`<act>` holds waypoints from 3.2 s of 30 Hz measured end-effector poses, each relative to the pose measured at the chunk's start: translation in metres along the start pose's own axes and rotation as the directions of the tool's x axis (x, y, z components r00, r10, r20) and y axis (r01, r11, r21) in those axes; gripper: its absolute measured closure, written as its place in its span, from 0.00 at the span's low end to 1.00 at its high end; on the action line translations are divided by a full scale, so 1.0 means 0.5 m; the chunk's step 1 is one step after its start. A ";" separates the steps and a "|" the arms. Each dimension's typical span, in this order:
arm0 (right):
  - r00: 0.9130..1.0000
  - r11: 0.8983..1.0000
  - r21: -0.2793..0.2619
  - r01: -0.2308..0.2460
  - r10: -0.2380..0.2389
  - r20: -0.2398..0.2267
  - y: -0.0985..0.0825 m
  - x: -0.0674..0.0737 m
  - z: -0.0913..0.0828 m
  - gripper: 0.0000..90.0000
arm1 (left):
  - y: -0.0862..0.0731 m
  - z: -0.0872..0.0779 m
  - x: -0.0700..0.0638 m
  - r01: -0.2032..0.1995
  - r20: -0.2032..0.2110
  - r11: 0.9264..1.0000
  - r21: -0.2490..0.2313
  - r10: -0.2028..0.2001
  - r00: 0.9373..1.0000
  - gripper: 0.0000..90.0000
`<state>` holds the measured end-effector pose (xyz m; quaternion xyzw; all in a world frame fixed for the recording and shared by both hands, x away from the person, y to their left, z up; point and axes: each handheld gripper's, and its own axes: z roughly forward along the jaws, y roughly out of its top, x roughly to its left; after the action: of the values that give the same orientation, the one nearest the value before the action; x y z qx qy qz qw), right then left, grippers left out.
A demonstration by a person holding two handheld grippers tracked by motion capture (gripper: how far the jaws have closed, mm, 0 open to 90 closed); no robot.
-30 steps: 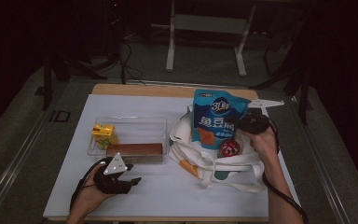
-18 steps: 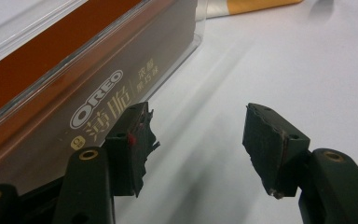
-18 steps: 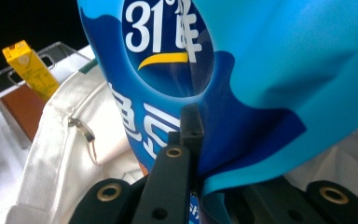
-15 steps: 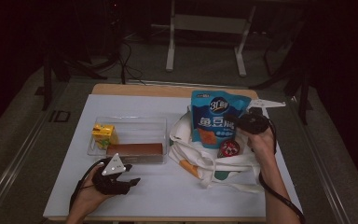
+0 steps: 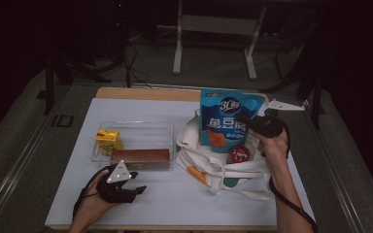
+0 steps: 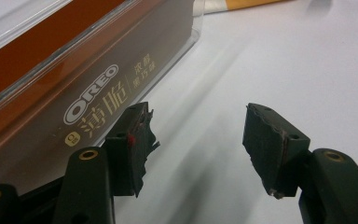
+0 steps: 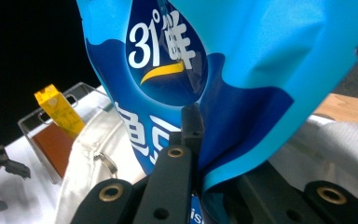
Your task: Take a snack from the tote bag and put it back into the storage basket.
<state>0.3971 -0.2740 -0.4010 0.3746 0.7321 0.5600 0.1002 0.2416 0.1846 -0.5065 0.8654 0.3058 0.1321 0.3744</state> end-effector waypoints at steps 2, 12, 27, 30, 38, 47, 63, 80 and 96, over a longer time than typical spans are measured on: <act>1.000 1.000 -0.010 -0.009 0.009 -0.004 0.003 0.002 -0.003 1.00 | -0.002 0.001 0.000 0.001 0.000 1.000 -0.001 -0.001 1.000 0.46; 1.000 0.999 -0.038 -0.024 0.023 -0.012 0.012 0.012 -0.008 1.00 | -0.007 0.001 -0.001 0.007 0.003 1.000 0.000 -0.007 1.000 0.46; 1.000 0.996 -0.083 -0.014 0.012 -0.023 0.038 0.043 -0.022 1.00 | -0.010 0.005 -0.003 0.013 0.001 1.000 -0.002 -0.013 1.000 0.46; 0.999 0.996 -0.088 -0.017 0.014 -0.030 0.043 0.051 -0.023 1.00 | -0.012 0.009 -0.005 0.011 0.006 1.000 0.005 -0.011 1.000 0.46; 0.999 0.995 -0.098 -0.026 0.023 -0.040 0.051 0.068 -0.023 1.00 | -0.011 0.015 -0.009 0.003 0.012 1.000 0.012 -0.003 1.000 0.46; 0.998 0.993 -0.110 -0.032 0.026 -0.051 0.057 0.088 -0.025 1.00 | -0.013 0.018 -0.012 0.003 0.016 1.000 0.015 -0.003 1.000 0.46; 0.994 0.992 -0.125 -0.029 0.016 -0.109 0.073 0.123 -0.025 1.00 | -0.014 0.019 -0.014 0.006 0.021 1.000 0.016 -0.006 1.000 0.46; 0.987 0.991 -0.136 -0.019 -0.003 -0.161 0.098 0.168 -0.010 1.00 | -0.015 0.020 -0.016 0.006 0.023 1.000 0.015 -0.007 1.000 0.46; 0.979 0.990 -0.139 -0.027 -0.002 -0.204 0.113 0.208 0.035 1.00 | -0.019 0.019 -0.017 0.008 0.024 1.000 0.014 -0.009 1.000 0.46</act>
<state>0.3588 -0.1869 -0.3282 0.3120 0.6948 0.6462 0.0476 0.2351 0.1787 -0.5201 0.8682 0.3059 0.1180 0.3726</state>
